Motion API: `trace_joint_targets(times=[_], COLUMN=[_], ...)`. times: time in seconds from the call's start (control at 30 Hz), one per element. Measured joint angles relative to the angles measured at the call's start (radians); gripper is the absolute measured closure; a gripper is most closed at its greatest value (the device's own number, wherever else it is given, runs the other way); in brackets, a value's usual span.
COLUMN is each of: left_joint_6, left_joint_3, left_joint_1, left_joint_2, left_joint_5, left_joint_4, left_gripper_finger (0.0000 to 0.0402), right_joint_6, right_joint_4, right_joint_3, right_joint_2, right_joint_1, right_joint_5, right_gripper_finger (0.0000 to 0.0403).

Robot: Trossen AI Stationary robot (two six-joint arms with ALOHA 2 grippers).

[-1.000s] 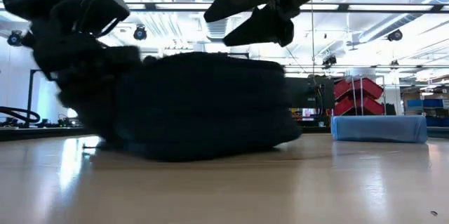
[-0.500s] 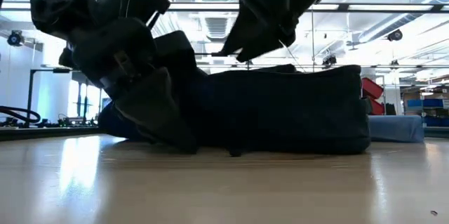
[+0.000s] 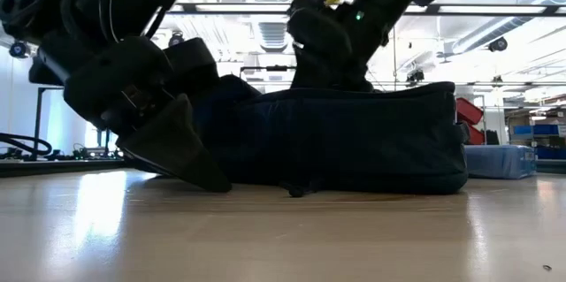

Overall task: Unpack backpack
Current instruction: Remove black the supply box from the dark blue backpack

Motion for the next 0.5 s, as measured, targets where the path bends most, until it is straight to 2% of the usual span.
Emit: trace_joint_targets(times=[0.13,0.37,0.5], left_joint_6=[0.018,-0.01,-0.02], left_joint_3=[-0.016,-0.026,-0.031], left_joint_1=[0.003,0.005,0.007], left_joint_2=[0.002,0.003,0.003], left_joint_5=[-0.041,-0.243,-0.263], left_joint_4=[0.041,0.038,0.041], left_gripper_finger=[0.0322,0.0322,0.0322], right_joint_6=[0.019,0.021,0.022], right_joint_4=[0.003,0.009,-0.002], right_joint_3=[0.011,0.04,0.057], right_joint_2=[0.047,0.091,0.094], right_joint_1=[0.011,0.037,0.046], right_joint_5=[-0.043,-0.06,-0.056], right_gripper_finger=[0.0132,0.016,0.0191])
